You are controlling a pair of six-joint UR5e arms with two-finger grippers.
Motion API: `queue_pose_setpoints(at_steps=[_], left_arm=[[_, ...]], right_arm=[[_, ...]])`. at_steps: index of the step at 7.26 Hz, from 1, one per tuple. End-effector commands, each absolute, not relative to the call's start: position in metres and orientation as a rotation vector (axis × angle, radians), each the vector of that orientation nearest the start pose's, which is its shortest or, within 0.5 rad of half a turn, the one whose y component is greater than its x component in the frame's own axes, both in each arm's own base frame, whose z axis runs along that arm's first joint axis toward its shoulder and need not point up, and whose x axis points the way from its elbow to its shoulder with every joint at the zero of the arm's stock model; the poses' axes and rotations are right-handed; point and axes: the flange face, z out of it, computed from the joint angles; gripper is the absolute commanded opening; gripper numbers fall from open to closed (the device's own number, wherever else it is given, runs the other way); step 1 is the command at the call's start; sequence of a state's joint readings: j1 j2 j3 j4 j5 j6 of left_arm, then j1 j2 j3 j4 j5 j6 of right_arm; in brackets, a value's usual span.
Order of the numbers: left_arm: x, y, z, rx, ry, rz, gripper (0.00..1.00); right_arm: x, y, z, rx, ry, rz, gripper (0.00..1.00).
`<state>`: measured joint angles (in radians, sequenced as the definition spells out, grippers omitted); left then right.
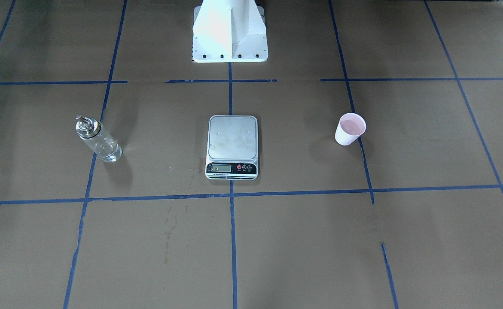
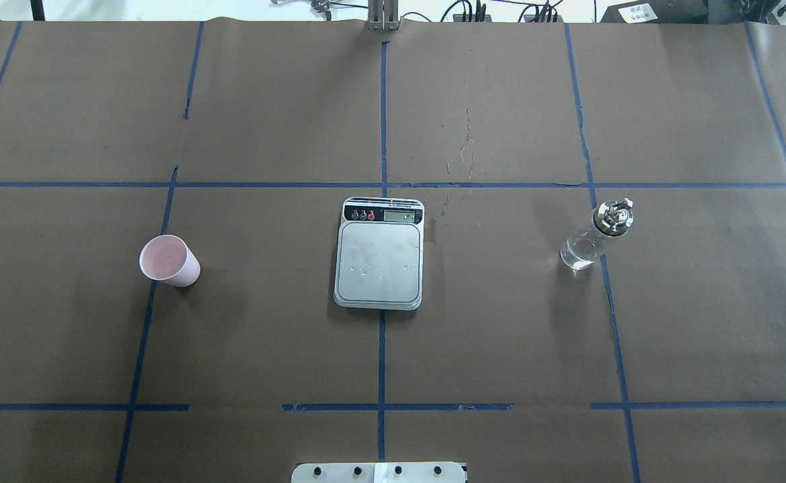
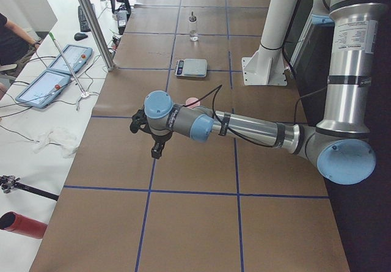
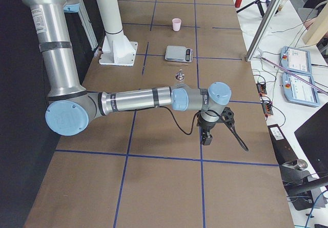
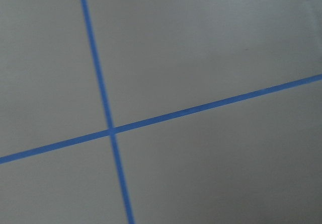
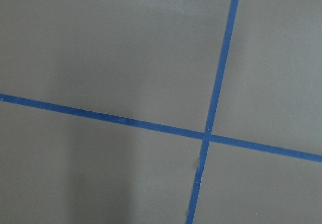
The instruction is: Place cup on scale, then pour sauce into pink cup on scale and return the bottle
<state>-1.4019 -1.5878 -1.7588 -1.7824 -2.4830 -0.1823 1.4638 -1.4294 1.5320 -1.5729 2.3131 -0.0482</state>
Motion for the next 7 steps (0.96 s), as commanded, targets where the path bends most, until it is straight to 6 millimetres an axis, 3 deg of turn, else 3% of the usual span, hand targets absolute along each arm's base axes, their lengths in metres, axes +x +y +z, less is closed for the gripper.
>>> queue_pose_setpoints(at_steps=[1, 3, 5, 7], left_arm=[[0.146, -0.478, 0.444, 0.143, 1.020, 0.146, 1.00], [0.205, -0.452, 0.418, 0.080, 1.013, 0.130, 1.00], [0.249, -0.453, 0.418, 0.034, 0.980, 0.101, 1.00], [0.283, -0.467, 0.425, 0.031, 0.945, 0.111, 1.00]], right_arm=[[-0.004, -0.556, 0.610, 0.133, -0.792, -0.221, 1.00], [-0.007, -0.557, 0.596, 0.128, -0.831, -0.179, 1.00], [-0.015, -0.557, 0.593, 0.126, -0.845, -0.192, 1.00], [-0.020, -0.558, 0.593, 0.121, -0.845, -0.199, 1.00]])
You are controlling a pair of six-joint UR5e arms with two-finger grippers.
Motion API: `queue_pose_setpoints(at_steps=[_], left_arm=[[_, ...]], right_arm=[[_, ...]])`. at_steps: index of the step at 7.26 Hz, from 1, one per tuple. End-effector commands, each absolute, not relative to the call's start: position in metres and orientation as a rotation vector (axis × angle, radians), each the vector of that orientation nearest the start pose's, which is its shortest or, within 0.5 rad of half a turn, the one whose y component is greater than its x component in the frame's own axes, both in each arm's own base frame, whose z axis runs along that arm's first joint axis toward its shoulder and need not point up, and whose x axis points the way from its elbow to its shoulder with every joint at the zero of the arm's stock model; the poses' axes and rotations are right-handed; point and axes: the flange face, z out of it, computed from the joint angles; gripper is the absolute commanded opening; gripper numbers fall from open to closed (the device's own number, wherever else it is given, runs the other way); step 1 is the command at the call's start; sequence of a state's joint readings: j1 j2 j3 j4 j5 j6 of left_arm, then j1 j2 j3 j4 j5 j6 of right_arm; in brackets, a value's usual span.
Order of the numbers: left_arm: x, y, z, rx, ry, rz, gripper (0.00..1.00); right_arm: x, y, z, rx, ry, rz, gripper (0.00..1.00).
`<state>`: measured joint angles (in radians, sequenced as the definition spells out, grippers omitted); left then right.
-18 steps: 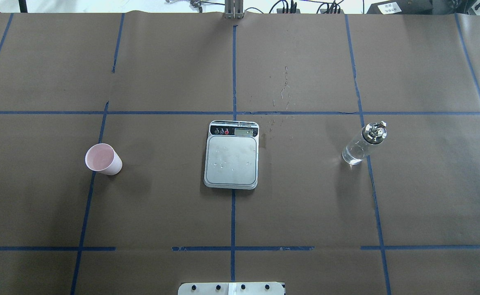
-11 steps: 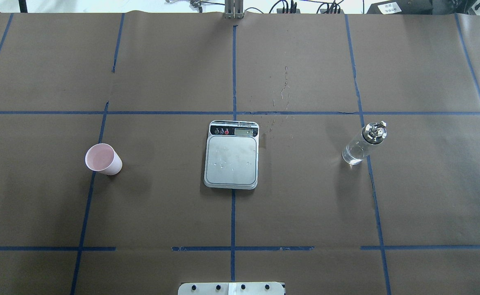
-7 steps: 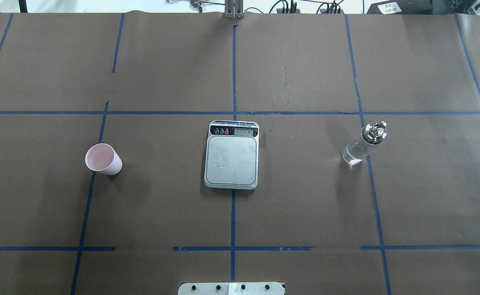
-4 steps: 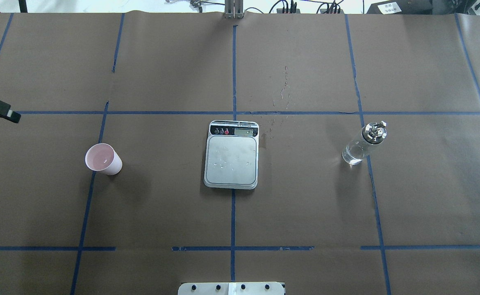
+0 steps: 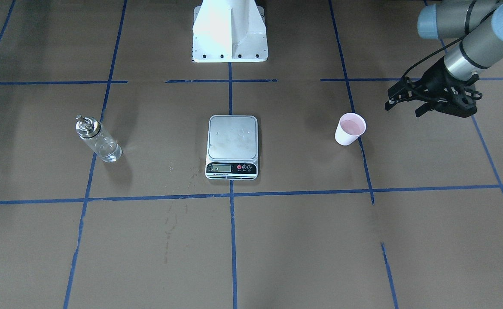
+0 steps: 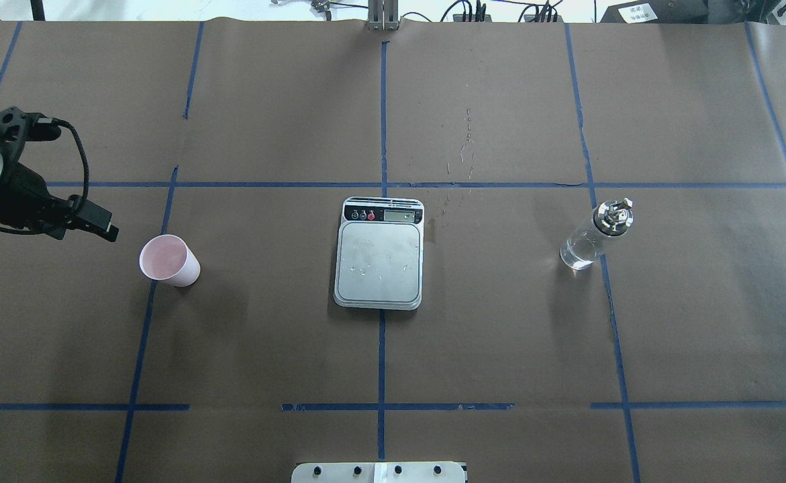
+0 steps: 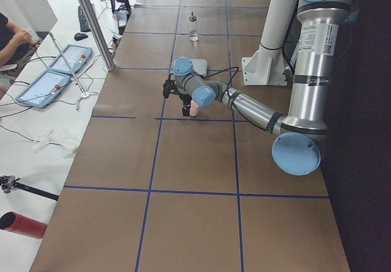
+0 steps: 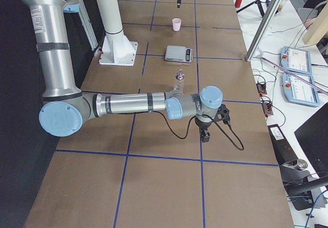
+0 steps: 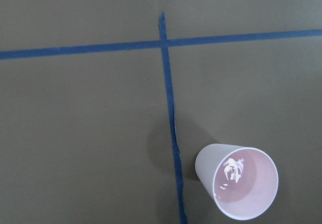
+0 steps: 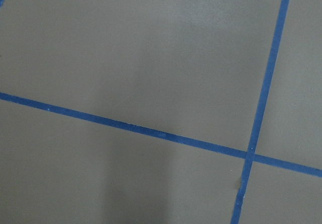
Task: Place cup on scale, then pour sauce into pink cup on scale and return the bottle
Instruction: 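Reach the left gripper down to the pink cup and grasp it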
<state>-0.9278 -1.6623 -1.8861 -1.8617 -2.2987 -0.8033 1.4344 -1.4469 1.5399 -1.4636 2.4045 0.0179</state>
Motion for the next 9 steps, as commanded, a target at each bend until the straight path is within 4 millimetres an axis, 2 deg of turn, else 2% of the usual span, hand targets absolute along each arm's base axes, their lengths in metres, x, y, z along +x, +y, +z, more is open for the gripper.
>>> queue_pose_setpoints(at_steps=[1, 2, 5, 6, 7, 8, 9], left_arm=[[0.296, -0.467, 0.431, 0.008, 0.939, 0.117, 0.99], [0.303, -0.467, 0.430, -0.003, 0.942, 0.121, 0.94], [0.332, -0.452, 0.436, -0.033, 0.932, 0.174, 0.92], [0.337, -0.453, 0.432, -0.031, 0.935, 0.181, 0.85], [0.341, -0.453, 0.434, -0.033, 0.931, 0.187, 0.63], [0.342, -0.453, 0.434, -0.033, 0.932, 0.188, 0.25], [0.342, -0.453, 0.434, -0.034, 0.930, 0.185, 0.00]], right_arm=[[-0.022, -0.558, 0.592, 0.114, -0.847, -0.187, 1.00], [-0.022, -0.558, 0.593, 0.112, -0.847, -0.185, 1.00], [-0.023, -0.557, 0.595, 0.106, -0.848, -0.183, 1.00], [-0.023, -0.557, 0.595, 0.105, -0.848, -0.185, 1.00], [-0.029, -0.558, 0.594, 0.104, -0.847, -0.195, 1.00], [-0.031, -0.558, 0.596, 0.098, -0.847, -0.197, 1.00], [-0.031, -0.559, 0.594, 0.101, -0.847, -0.198, 1.00]])
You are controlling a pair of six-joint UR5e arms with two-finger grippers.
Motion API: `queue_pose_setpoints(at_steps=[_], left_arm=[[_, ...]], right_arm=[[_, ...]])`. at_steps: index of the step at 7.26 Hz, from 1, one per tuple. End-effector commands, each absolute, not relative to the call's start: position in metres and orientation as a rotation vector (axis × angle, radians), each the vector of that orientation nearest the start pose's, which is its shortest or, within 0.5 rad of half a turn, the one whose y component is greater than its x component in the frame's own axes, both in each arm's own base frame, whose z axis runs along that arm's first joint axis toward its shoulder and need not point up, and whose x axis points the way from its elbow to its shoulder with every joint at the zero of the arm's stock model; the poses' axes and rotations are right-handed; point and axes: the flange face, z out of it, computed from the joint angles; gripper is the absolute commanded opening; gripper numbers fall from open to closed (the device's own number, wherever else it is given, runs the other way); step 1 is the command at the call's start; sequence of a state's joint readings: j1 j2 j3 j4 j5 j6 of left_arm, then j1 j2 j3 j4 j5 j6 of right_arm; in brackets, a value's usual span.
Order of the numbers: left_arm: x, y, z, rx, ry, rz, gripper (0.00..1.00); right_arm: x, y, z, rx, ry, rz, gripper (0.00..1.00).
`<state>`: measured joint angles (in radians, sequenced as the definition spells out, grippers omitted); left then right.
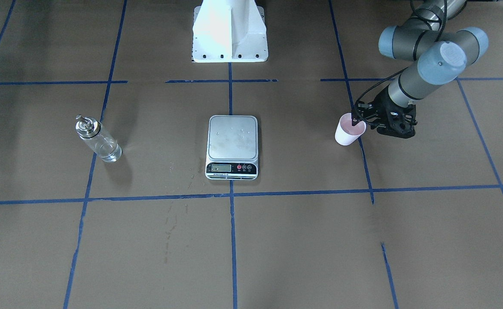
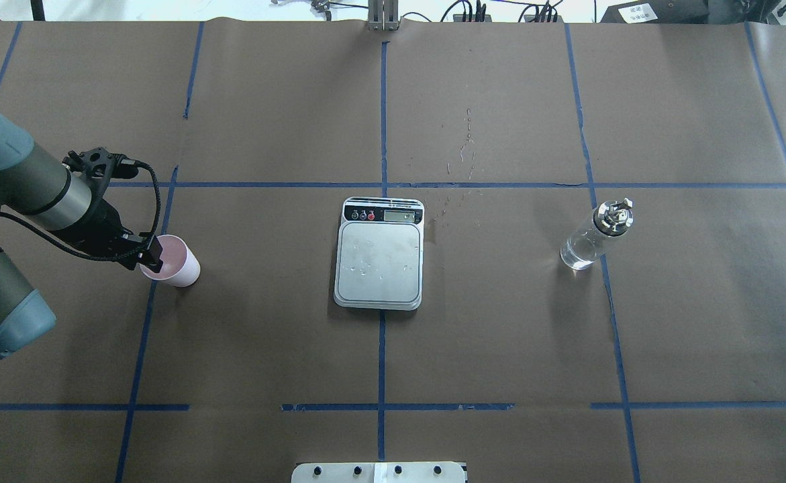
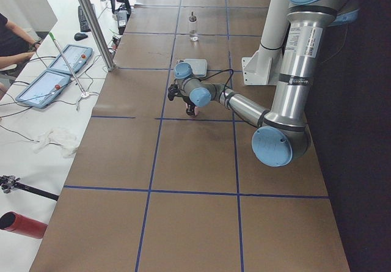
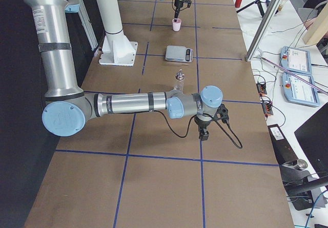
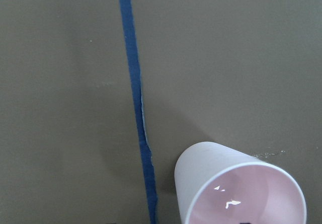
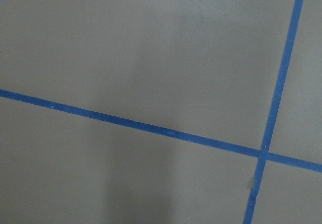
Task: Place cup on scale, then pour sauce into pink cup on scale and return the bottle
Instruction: 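Reach the left gripper down to the pink cup and grasp it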
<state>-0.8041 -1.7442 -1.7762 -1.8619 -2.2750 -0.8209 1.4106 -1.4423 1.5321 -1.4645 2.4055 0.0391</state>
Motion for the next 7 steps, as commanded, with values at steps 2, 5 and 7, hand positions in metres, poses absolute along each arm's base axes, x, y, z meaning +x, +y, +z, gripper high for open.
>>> queue_pose_setpoints(at_steps=[2, 5, 7], left_arm=[[0.341, -0.453, 0.428, -0.046, 0.931, 0.158, 0.00], [0.363, -0.484, 0.286, -0.119, 0.947, -0.050, 0.00], [0.400, -0.479, 0.201, -0.155, 0.982, -0.119, 0.00]], right_arm=[[-0.033, -0.559, 0.594, 0.099, -0.851, -0.199, 1.00], [-0.033, -0.559, 0.583, 0.097, -0.855, -0.158, 1.00], [-0.043, -0.554, 0.557, 0.132, -0.875, -0.146, 1.00]])
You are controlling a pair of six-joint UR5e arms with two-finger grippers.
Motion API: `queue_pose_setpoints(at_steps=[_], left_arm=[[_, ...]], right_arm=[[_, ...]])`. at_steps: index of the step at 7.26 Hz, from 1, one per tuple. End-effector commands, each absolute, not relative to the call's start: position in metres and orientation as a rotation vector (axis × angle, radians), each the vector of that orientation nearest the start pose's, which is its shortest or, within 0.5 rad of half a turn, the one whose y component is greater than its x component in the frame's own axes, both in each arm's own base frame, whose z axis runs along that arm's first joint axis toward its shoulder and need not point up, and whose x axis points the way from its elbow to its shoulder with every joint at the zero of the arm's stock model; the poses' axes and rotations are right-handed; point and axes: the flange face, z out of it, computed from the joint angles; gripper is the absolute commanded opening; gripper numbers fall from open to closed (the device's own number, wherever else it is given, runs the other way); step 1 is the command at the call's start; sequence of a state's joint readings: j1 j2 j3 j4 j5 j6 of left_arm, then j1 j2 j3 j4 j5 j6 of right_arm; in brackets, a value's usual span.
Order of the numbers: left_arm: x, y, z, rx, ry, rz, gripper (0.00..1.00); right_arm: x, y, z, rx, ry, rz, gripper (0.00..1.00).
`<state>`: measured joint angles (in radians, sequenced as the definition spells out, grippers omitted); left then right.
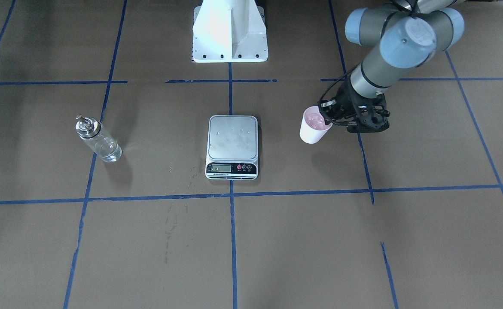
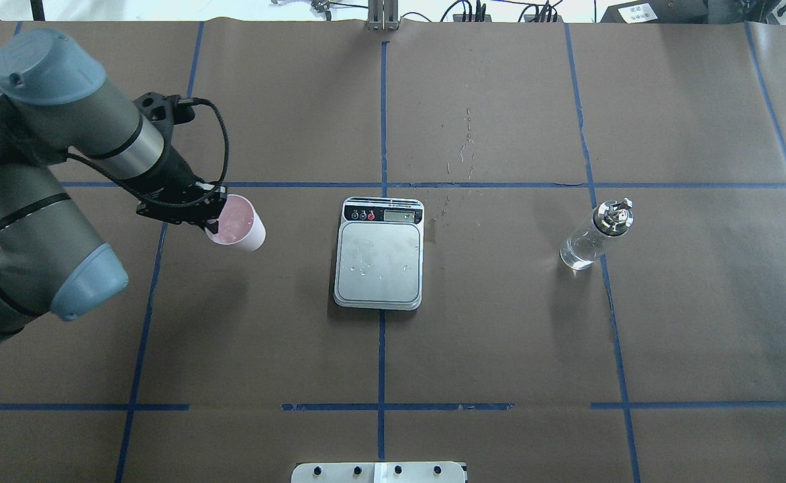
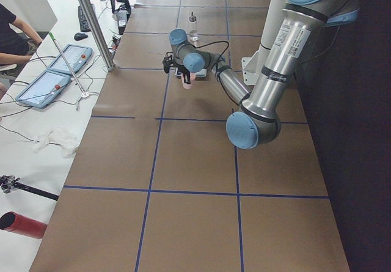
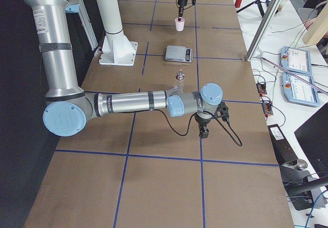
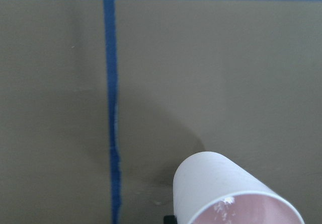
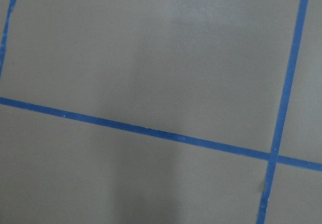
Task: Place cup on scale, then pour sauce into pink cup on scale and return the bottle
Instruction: 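Carry the pink cup with the left gripper onto the scale and lower it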
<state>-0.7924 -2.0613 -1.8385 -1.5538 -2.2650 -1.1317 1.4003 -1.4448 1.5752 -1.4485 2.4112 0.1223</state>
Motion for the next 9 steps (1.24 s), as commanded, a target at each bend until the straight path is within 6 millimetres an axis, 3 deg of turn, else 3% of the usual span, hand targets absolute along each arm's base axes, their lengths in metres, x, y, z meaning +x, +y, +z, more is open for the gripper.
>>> queue_pose_setpoints(at_steps=[1, 2, 4, 6, 9], left_arm=[[0.439, -0.470, 0.177, -0.143, 0.971, -0.123, 0.00], [0.474, -0.475, 0.163, -0.131, 0.949, -0.127, 0.00], [0.510, -0.463, 0.158, -0.140, 0.942, -0.093, 0.00], [0.525, -0.457, 0.160, -0.141, 0.963, -0.078, 0.00], [0.529, -0.460, 0.160, -0.131, 0.987, -0.076, 0.00]], right_arm=[[-0.051, -0.552, 0.549, 0.120, -0.881, -0.124, 1.00], [-0.056, -0.550, 0.543, 0.117, -0.884, -0.116, 1.00], [-0.060, -0.547, 0.544, 0.112, -0.886, -0.121, 1.00], [-0.063, -0.546, 0.543, 0.139, -0.892, -0.139, 1.00], [-0.064, -0.541, 0.545, 0.127, -0.917, -0.143, 1.00]])
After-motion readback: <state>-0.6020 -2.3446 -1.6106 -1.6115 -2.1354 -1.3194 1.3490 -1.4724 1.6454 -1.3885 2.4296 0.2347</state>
